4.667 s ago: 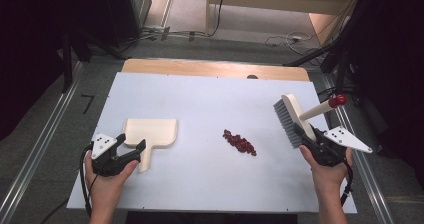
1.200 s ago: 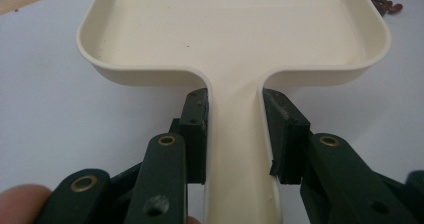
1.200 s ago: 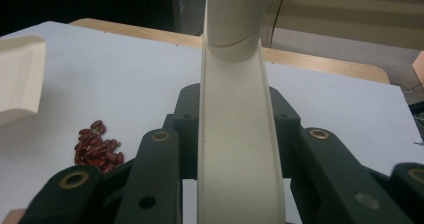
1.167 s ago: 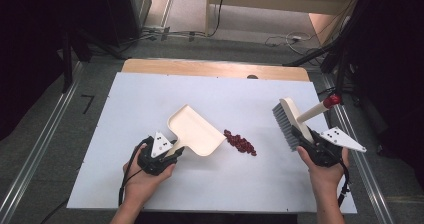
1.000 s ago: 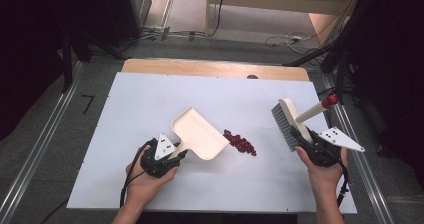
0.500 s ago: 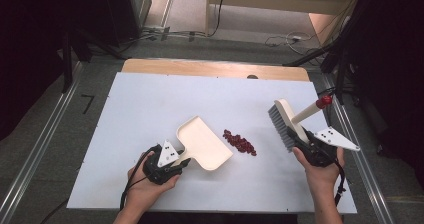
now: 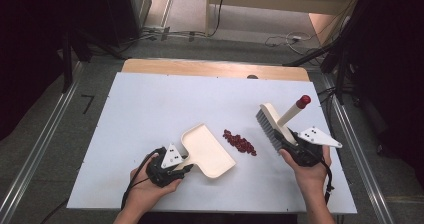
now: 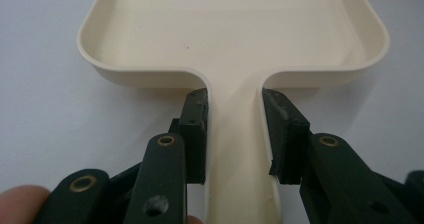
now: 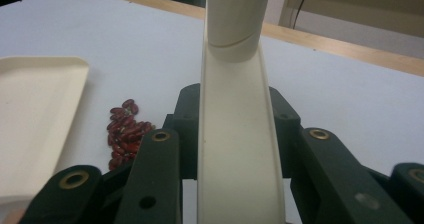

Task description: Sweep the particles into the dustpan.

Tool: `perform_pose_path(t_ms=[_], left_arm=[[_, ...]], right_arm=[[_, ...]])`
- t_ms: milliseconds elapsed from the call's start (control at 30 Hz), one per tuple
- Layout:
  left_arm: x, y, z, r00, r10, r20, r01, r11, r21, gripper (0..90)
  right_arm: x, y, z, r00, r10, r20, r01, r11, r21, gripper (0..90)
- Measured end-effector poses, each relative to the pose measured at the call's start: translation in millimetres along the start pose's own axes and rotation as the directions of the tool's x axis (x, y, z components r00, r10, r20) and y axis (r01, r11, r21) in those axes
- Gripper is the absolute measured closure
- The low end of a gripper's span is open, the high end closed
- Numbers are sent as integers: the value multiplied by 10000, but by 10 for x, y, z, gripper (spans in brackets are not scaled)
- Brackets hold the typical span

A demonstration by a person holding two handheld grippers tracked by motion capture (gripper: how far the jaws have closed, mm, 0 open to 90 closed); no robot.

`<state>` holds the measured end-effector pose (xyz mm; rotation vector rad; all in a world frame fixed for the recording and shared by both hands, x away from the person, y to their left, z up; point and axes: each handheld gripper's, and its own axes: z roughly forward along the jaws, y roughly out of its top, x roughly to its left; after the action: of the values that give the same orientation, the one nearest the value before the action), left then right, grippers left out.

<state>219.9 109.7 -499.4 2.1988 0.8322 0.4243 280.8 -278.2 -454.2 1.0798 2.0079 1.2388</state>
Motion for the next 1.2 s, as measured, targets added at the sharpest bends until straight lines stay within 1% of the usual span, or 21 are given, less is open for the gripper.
perform_pose_path(t_ms=[133,233,333,500,633,667,733,800,1000,1067,1200], left_arm=[[-24,43,59,9997,134,215,-136,9999,101,655],[-46,78,101,9992,174,366,-181,9997,177,655],[-55,97,138,9985,168,512,-182,9995,269,655],[-59,126,162,9979,210,617,-232,9991,353,655],[-57,143,175,9972,239,704,-265,9990,363,655],[-58,145,179,9971,219,731,-246,9990,360,655],[-61,149,185,9969,226,756,-254,9990,369,655],[-65,152,190,9968,265,756,-294,9989,375,655],[-75,154,199,9971,237,727,-261,9991,321,655],[-78,154,200,9972,238,714,-262,9992,318,655],[-77,152,201,9971,251,718,-275,9991,320,655]], right_arm=[[108,18,69,9997,-100,-223,105,9997,226,652],[205,32,127,9989,-253,-388,270,9986,445,652],[298,39,182,9983,-304,-491,340,9967,741,652],[427,24,274,9973,-525,-509,583,9912,1187,652],[519,8,330,9958,-714,-570,789,9867,1419,652],[536,6,341,9947,-829,-603,908,9854,1438,652],[579,10,349,9938,-847,-721,946,9845,1478,652],[620,15,355,9919,-981,-807,1093,9829,1485,652],[756,29,368,9869,-1145,-1137,1310,9799,1502,652],[806,36,368,9842,-1170,-1328,1365,9793,1493,651],[925,46,374,9751,-1430,-1696,1686,9746,1472,652]])
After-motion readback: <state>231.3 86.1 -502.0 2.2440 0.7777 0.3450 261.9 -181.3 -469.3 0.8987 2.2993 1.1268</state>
